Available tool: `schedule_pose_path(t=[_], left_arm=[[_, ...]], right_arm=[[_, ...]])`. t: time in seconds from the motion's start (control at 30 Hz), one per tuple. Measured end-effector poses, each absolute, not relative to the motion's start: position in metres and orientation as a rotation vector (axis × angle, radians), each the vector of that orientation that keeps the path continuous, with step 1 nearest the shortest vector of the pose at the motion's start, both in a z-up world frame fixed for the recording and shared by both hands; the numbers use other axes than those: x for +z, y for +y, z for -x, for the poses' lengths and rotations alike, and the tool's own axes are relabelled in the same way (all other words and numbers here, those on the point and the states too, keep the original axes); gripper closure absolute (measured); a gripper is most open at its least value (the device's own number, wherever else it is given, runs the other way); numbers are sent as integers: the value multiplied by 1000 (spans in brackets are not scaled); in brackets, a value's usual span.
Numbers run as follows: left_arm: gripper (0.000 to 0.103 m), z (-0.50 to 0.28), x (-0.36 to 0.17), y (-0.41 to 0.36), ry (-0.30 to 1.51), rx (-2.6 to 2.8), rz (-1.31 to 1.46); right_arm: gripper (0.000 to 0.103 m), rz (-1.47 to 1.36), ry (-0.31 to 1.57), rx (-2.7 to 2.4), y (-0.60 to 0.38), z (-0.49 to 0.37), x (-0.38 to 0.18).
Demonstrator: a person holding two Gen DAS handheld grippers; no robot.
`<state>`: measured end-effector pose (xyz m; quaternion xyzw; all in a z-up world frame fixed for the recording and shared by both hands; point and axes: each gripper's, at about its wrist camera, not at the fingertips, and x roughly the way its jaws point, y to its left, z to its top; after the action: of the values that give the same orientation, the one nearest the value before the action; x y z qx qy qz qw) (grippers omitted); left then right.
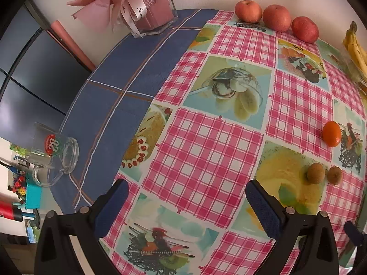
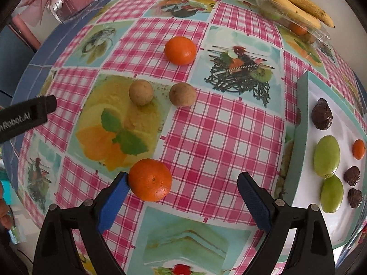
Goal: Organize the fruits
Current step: 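Close the right tool around a tangerine on the tablecloth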
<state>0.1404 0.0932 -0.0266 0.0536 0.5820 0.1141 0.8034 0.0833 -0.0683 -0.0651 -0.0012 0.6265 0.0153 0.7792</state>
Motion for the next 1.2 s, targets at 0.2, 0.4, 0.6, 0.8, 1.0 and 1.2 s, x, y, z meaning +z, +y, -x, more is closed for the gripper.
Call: schedule_pose_path(t=[0.2, 0.4, 0.6, 0.8, 1.0, 1.2], left_arm=[[0, -142, -26, 95, 1248, 243, -101], [0, -142, -26, 97, 1248, 242, -92], [0, -141, -25, 96, 1244, 241, -85], [0, -141, -23, 96, 1244, 238, -80], [0, -141, -21, 94, 1239, 236, -83], [0, -141, -21, 94, 1241, 234, -78]], right_arm=[[8, 25, 1379, 29, -62, -86, -84], [0, 26, 1381, 41, -57, -89, -93], [0, 30, 1358, 45, -50, -87, -98], [0, 16, 1277, 32, -52, -74, -98], [0, 17, 1227, 40, -54, -61, -99], [0, 20, 1308, 38, -55, -61, -92]])
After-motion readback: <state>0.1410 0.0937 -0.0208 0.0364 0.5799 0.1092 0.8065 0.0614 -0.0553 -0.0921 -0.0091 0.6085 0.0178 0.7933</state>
